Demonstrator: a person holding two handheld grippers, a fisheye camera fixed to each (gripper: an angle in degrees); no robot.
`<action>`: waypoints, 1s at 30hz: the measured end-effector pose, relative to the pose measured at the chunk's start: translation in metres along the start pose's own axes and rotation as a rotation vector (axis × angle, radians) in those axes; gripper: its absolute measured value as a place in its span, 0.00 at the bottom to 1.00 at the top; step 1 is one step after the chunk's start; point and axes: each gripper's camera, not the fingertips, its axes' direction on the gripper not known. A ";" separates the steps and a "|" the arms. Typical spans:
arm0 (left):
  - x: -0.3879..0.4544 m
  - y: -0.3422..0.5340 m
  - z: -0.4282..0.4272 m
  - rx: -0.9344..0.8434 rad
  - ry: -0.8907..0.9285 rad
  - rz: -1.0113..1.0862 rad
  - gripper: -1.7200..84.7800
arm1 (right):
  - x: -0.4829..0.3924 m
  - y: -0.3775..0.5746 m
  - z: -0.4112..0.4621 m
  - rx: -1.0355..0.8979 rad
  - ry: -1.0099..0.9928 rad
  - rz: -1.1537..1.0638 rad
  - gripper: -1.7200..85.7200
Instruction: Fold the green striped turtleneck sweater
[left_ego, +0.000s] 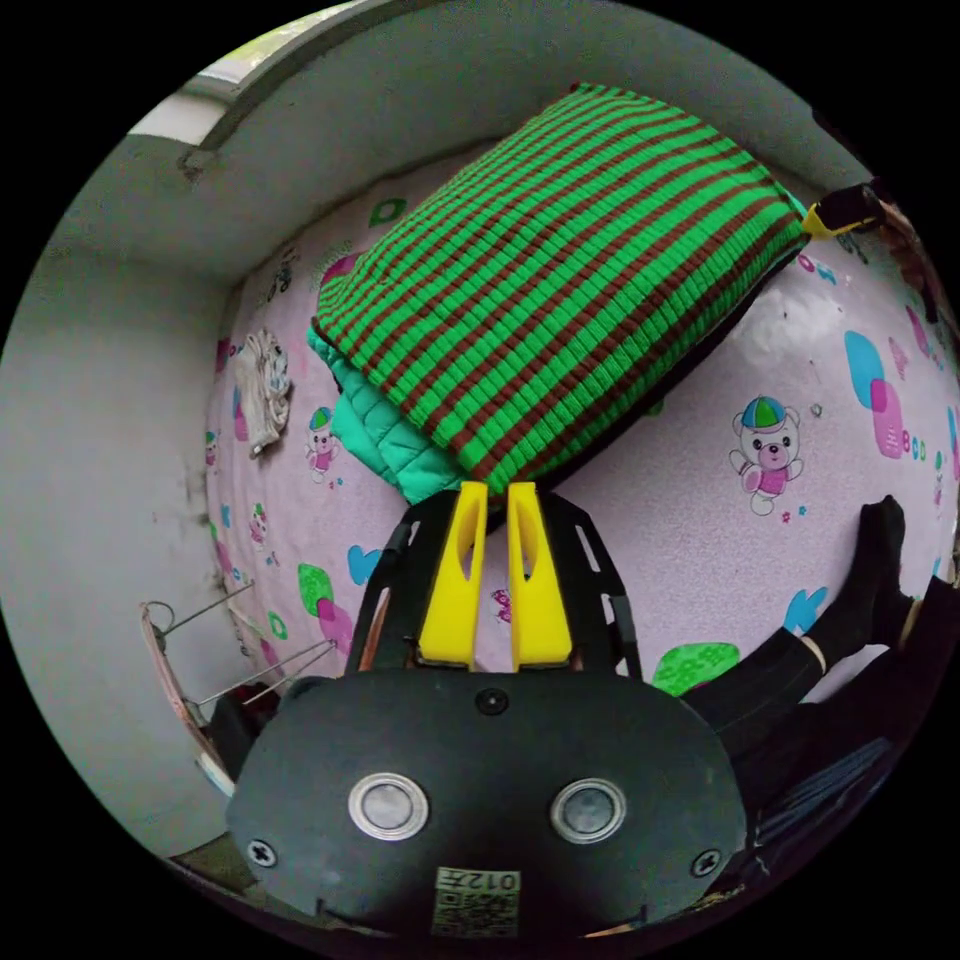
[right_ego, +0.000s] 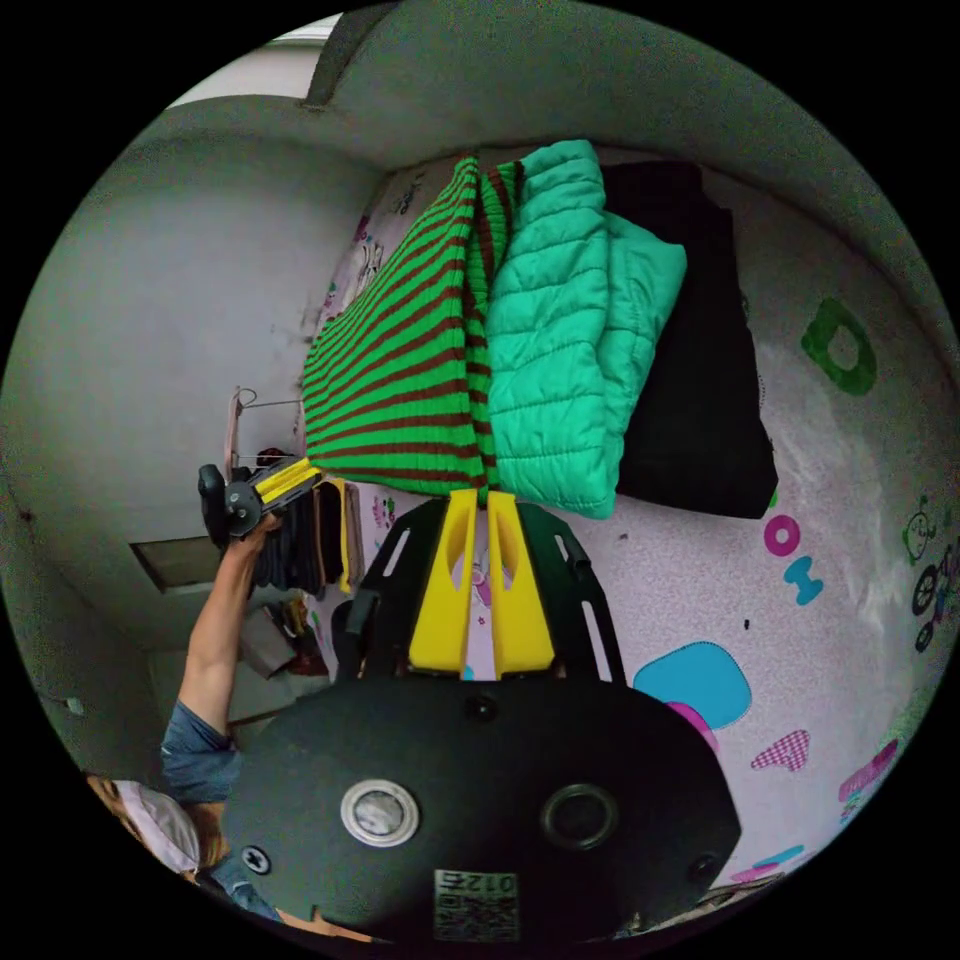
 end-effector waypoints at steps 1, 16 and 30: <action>-0.003 -0.002 -0.002 -0.003 -0.019 0.010 0.05 | 0.000 0.000 -0.001 0.004 0.021 -0.008 0.03; -0.041 0.030 0.021 0.030 0.234 -0.161 0.04 | 0.024 0.013 -0.005 0.027 0.019 -0.037 0.07; -0.086 -0.004 0.011 0.197 0.347 -0.357 0.03 | 0.044 -0.045 0.004 0.197 -0.091 0.034 0.12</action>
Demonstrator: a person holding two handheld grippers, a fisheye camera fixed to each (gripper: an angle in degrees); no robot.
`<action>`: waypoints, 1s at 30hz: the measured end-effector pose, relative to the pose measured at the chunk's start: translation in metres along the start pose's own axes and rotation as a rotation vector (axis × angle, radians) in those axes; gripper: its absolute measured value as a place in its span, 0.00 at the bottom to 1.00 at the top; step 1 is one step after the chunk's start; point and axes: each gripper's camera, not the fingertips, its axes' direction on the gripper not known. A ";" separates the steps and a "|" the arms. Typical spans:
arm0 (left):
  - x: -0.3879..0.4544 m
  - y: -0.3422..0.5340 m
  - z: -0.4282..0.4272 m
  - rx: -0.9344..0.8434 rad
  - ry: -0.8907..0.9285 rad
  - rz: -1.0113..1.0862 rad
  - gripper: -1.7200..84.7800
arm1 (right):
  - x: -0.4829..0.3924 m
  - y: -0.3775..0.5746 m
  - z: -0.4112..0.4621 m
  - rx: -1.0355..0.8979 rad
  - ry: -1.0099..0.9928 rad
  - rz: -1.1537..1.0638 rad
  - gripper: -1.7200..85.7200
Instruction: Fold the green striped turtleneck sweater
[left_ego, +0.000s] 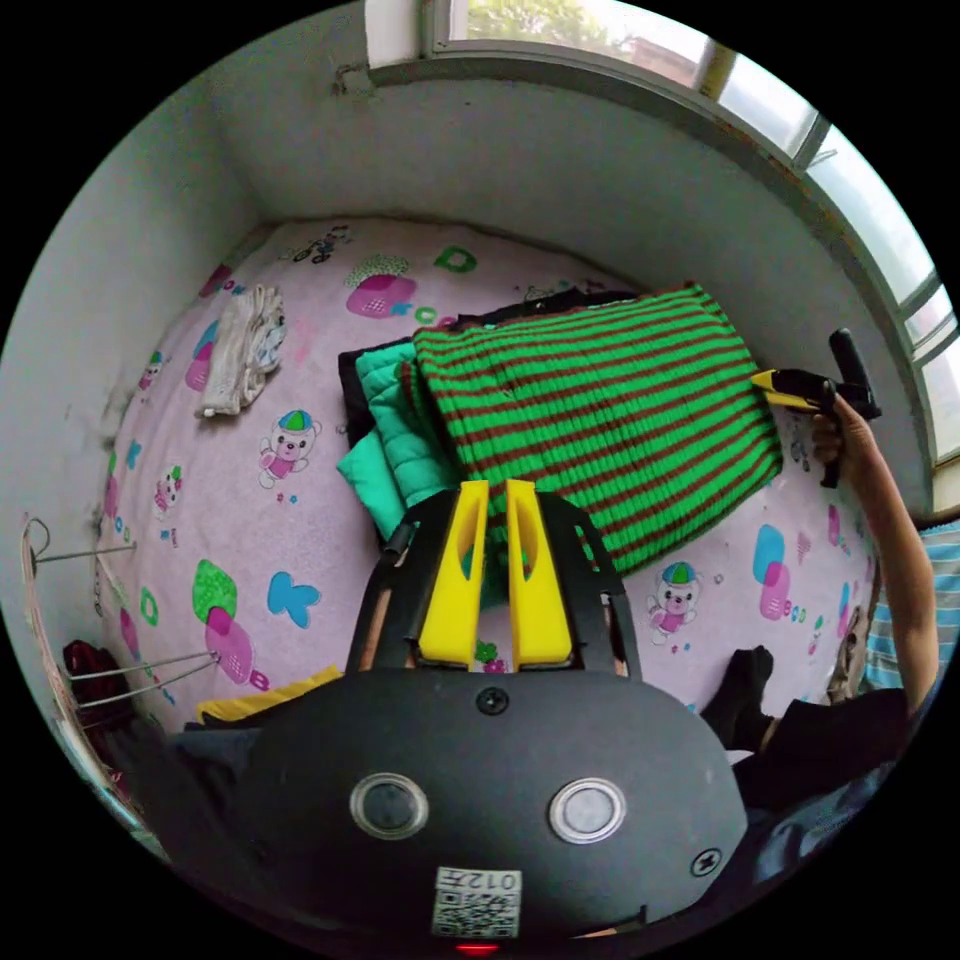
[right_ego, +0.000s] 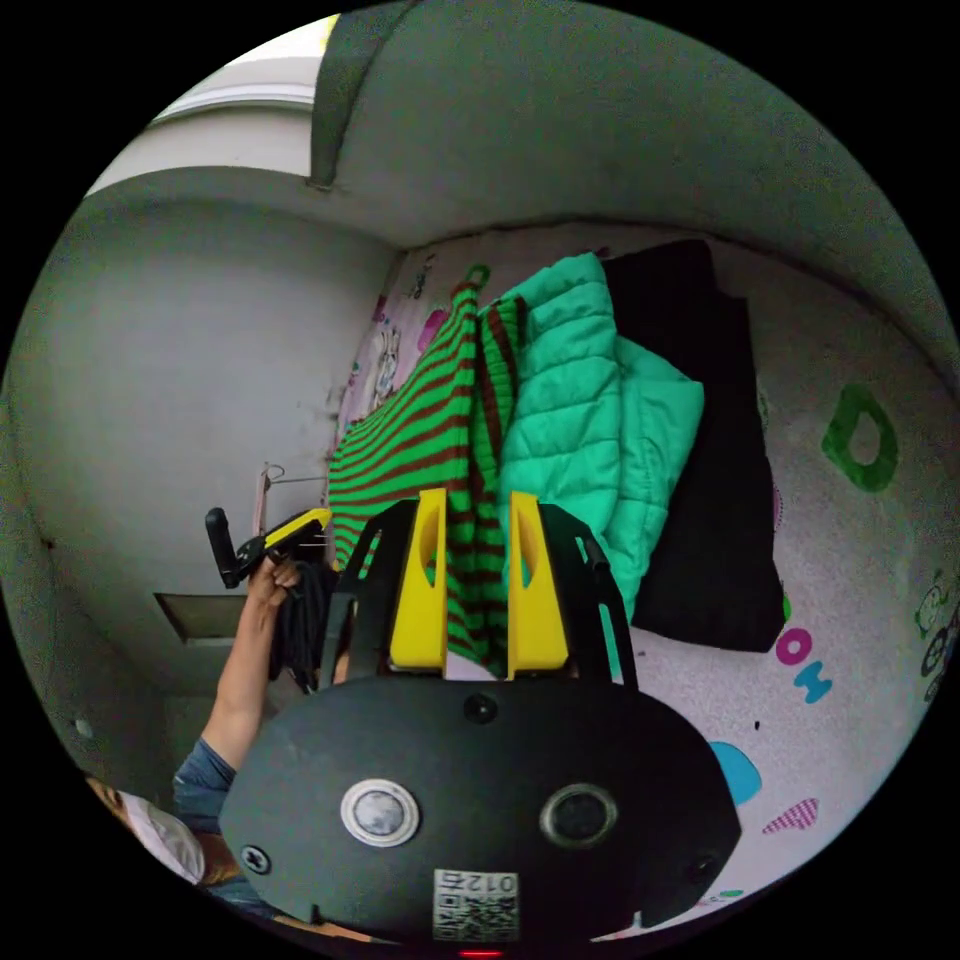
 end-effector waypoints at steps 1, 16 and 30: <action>0.002 -0.004 0.010 -0.027 -0.037 0.013 0.02 | 0.004 -0.003 0.009 -0.018 0.018 0.014 0.12; 0.005 0.006 0.052 -0.098 -0.077 0.005 0.02 | 0.038 -0.011 0.027 -0.054 0.011 -0.064 0.10; 0.079 0.099 0.004 0.004 -0.011 0.084 0.04 | 0.043 0.093 -0.019 -0.103 -0.123 -0.013 0.12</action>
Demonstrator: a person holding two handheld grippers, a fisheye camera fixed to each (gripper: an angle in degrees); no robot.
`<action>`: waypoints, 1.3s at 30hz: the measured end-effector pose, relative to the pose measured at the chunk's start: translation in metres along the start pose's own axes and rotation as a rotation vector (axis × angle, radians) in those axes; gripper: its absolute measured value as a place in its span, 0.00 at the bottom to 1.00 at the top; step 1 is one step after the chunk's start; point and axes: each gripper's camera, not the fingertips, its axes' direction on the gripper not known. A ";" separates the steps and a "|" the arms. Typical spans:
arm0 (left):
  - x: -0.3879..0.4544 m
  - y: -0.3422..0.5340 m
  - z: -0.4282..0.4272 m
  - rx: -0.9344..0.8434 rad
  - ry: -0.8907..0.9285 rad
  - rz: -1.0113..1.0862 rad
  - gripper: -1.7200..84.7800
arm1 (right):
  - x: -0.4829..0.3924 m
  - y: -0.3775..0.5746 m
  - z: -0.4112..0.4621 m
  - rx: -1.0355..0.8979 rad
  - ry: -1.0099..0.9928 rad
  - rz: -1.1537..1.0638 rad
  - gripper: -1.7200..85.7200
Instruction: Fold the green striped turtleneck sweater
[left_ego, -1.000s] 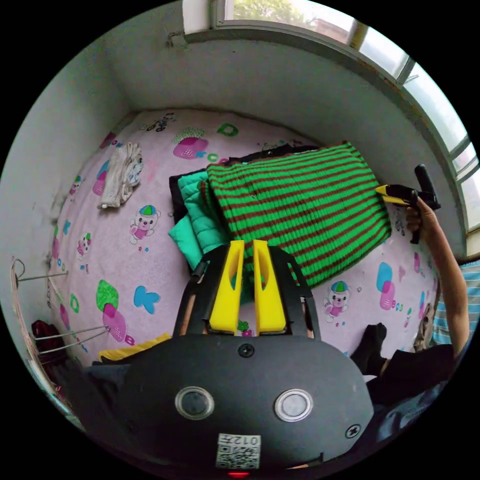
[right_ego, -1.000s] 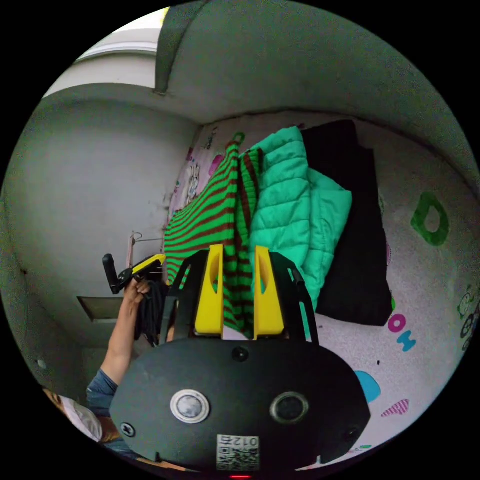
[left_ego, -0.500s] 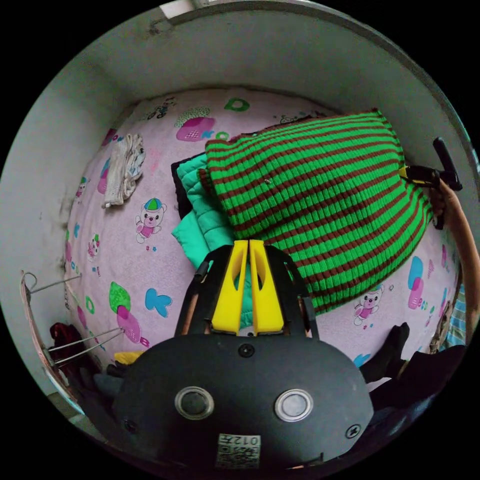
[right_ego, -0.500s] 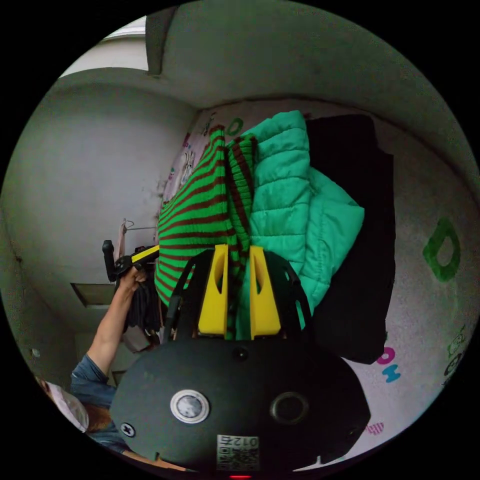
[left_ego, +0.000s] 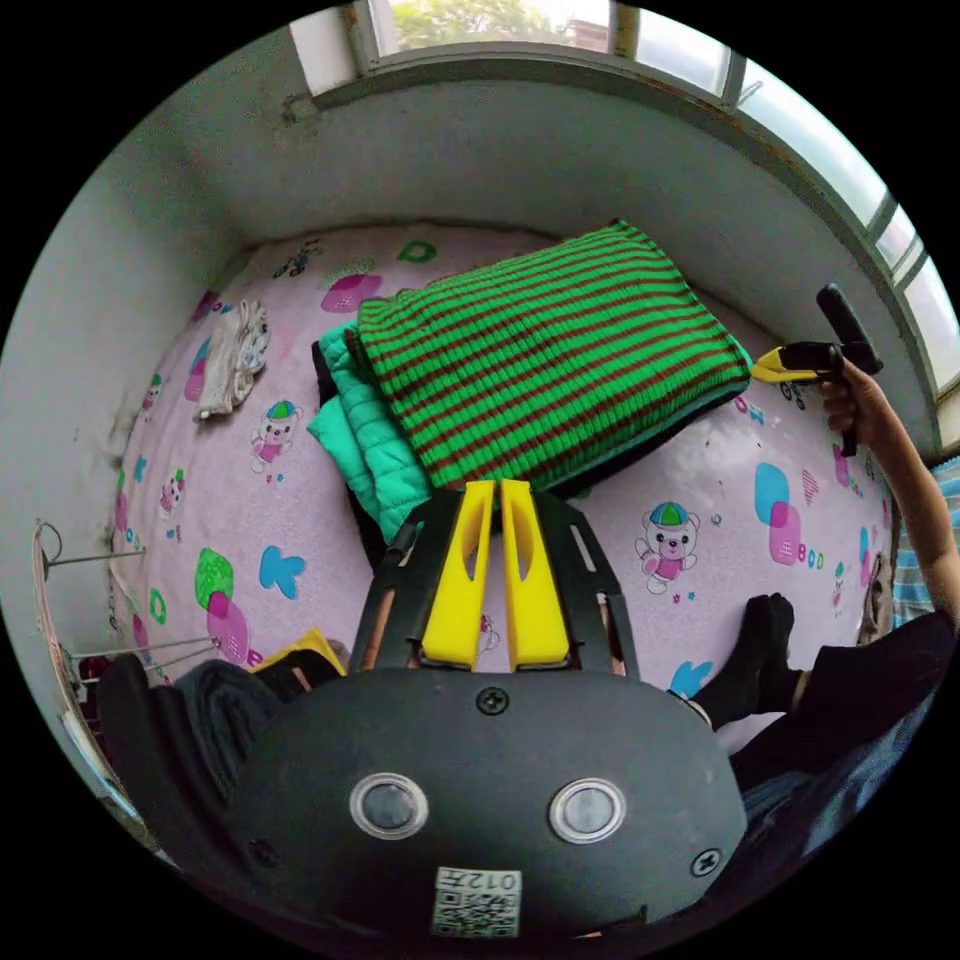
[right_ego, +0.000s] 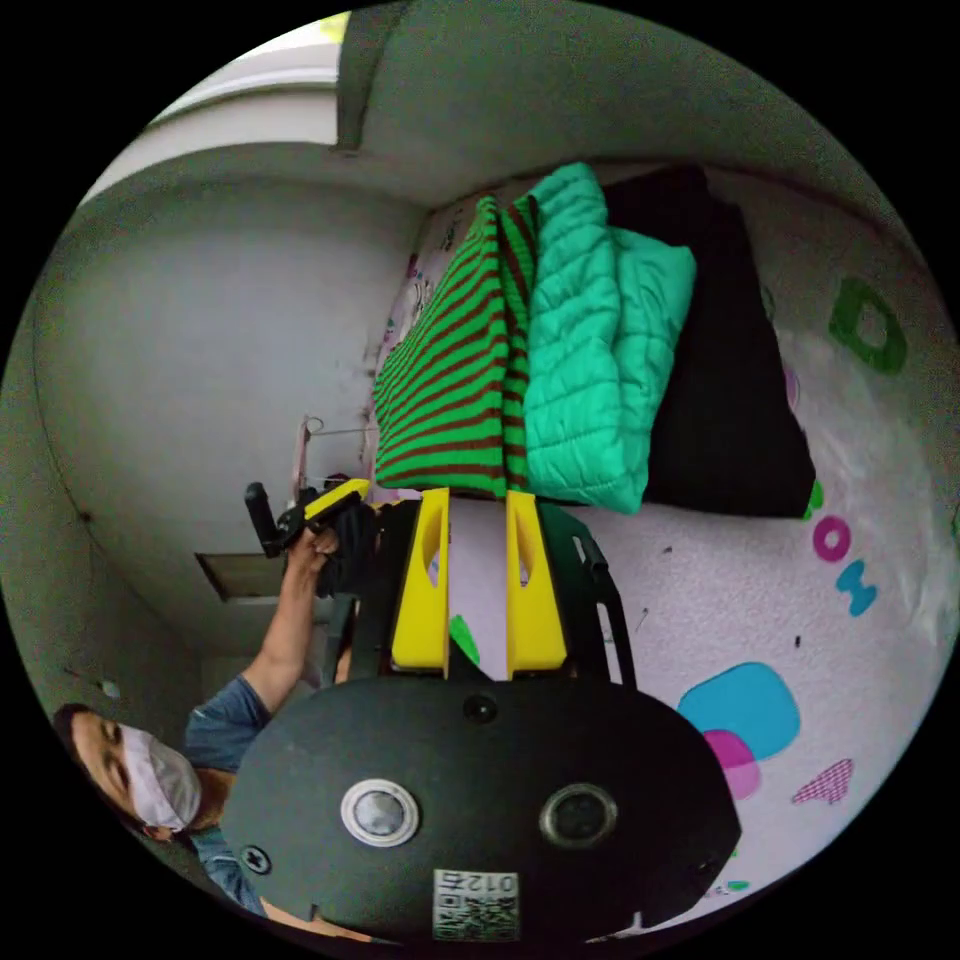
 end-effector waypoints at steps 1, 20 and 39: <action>0.002 0.004 0.005 -0.019 0.006 -0.014 0.05 | 0.007 0.004 0.000 0.012 -0.018 0.036 0.12; 0.106 0.024 0.050 -0.044 -0.600 0.473 0.08 | -0.007 0.024 0.006 0.091 0.040 0.108 0.05; 0.010 0.042 0.001 0.074 -0.146 -0.005 0.07 | -0.092 0.057 -0.008 0.080 0.301 -0.051 0.05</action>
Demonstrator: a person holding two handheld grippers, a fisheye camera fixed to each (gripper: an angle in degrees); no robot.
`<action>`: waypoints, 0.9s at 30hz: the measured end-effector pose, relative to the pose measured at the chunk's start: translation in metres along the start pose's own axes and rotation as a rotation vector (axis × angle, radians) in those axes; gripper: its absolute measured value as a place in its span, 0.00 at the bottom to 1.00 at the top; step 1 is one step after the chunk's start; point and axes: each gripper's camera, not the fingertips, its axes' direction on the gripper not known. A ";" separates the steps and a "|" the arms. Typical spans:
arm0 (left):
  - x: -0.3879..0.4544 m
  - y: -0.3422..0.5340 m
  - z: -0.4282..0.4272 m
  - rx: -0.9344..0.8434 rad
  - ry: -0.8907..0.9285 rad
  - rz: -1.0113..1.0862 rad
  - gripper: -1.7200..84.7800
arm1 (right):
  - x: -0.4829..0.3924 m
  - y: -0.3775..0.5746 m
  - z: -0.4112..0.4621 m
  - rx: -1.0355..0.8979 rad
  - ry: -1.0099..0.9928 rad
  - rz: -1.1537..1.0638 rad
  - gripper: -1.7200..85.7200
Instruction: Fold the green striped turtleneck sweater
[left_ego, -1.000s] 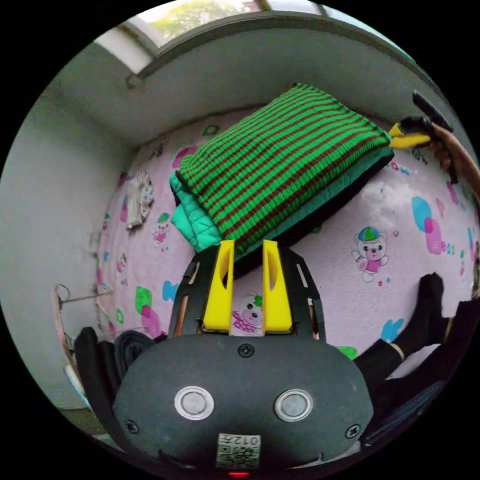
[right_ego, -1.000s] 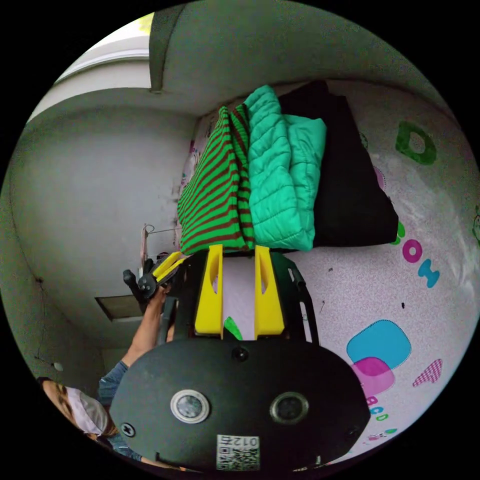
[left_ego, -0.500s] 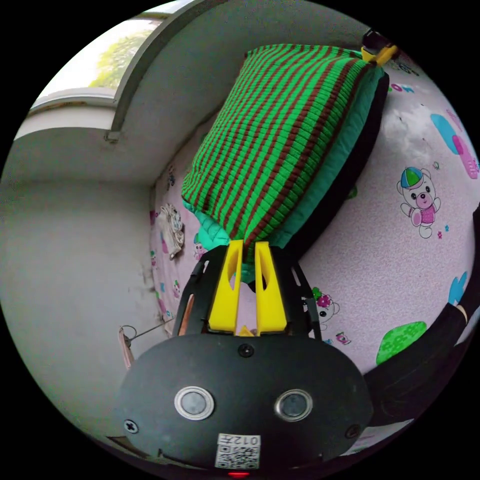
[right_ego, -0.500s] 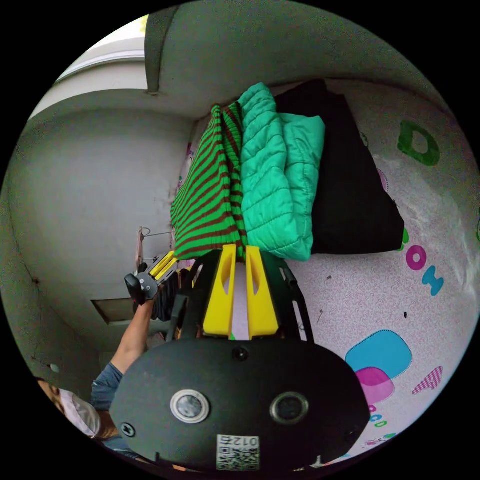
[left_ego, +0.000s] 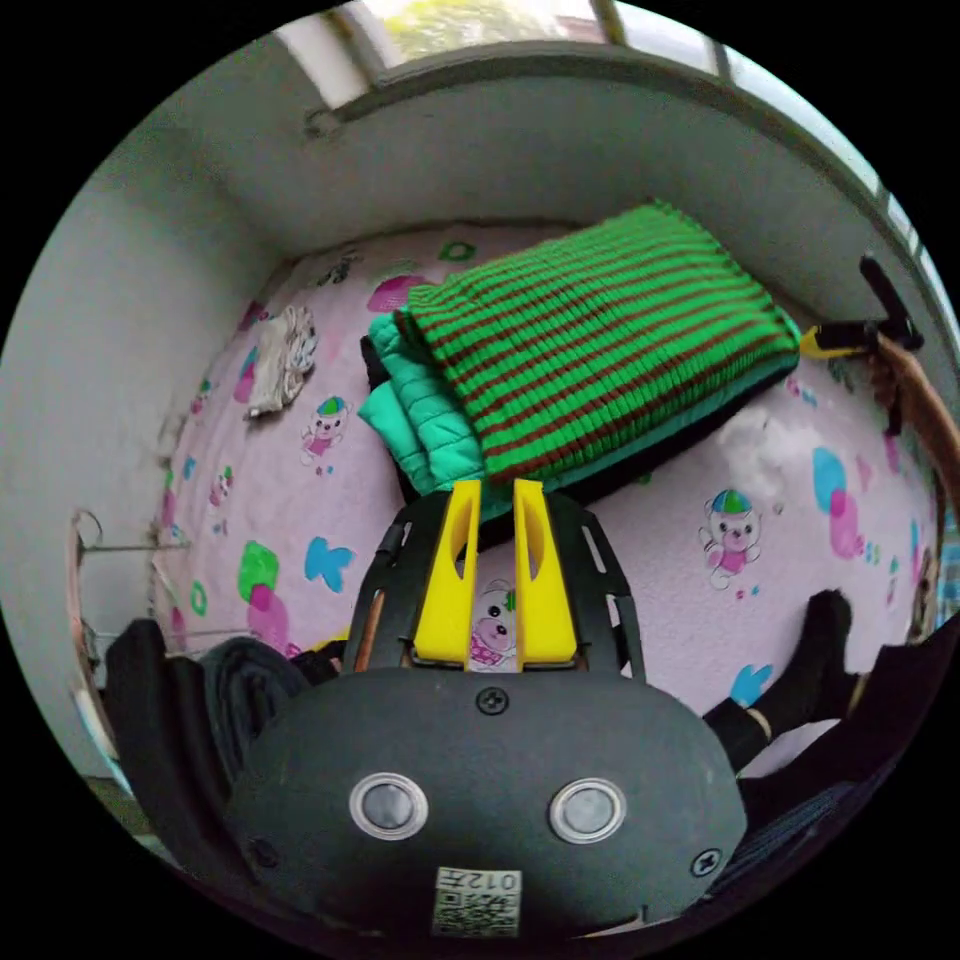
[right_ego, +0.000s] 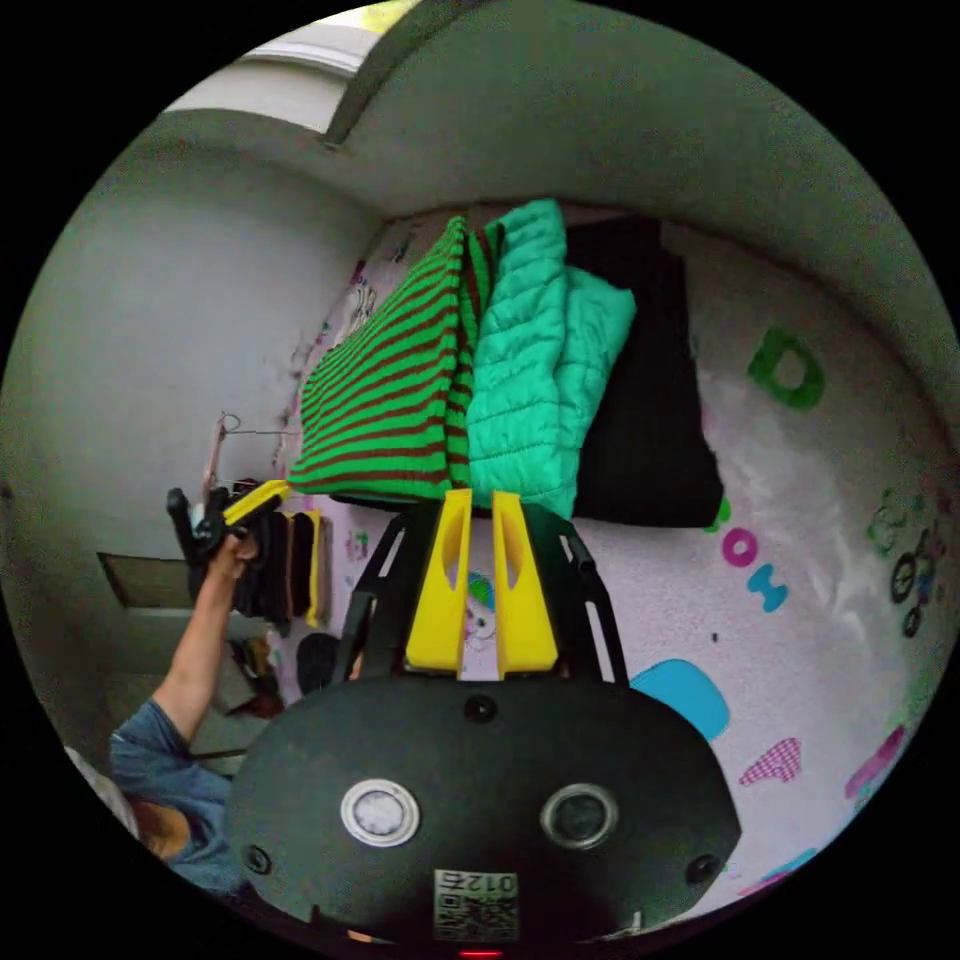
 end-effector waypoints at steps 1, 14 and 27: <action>-0.005 0.000 -0.004 0.018 0.010 -0.014 0.07 | -0.014 -0.001 -0.009 0.039 0.060 -0.042 0.04; -0.006 -0.051 0.017 -0.048 -0.050 0.053 0.03 | -0.159 -0.010 0.060 -0.060 0.579 -0.559 0.01; -0.042 -0.093 0.020 0.016 -0.008 -0.039 0.02 | -0.162 -0.013 0.022 -0.080 0.312 -0.337 0.01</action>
